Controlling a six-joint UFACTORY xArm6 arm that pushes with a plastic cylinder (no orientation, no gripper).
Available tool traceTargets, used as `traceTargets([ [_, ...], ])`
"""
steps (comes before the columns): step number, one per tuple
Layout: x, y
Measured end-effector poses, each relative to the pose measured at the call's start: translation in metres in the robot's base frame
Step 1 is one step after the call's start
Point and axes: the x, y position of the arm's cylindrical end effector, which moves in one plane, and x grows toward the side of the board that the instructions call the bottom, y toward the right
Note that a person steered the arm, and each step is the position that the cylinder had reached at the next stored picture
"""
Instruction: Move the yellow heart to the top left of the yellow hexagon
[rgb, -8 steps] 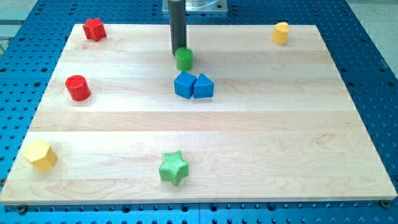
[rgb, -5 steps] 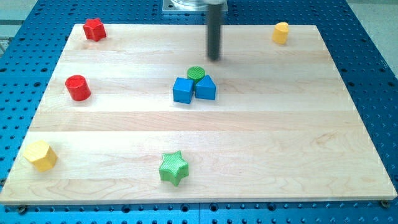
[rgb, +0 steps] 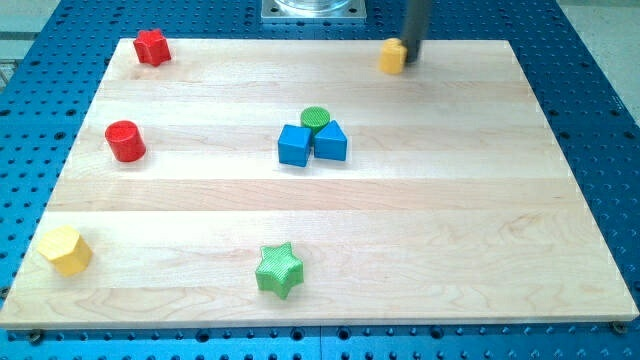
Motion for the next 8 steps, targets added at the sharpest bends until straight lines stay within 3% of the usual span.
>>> traceTargets([
  [2,0.105,-0.252],
  [4,0.063,-0.235],
  [5,0.078,-0.282],
  [6,0.12,-0.321],
  [7,0.088,-0.319],
  [8,0.115,-0.367],
])
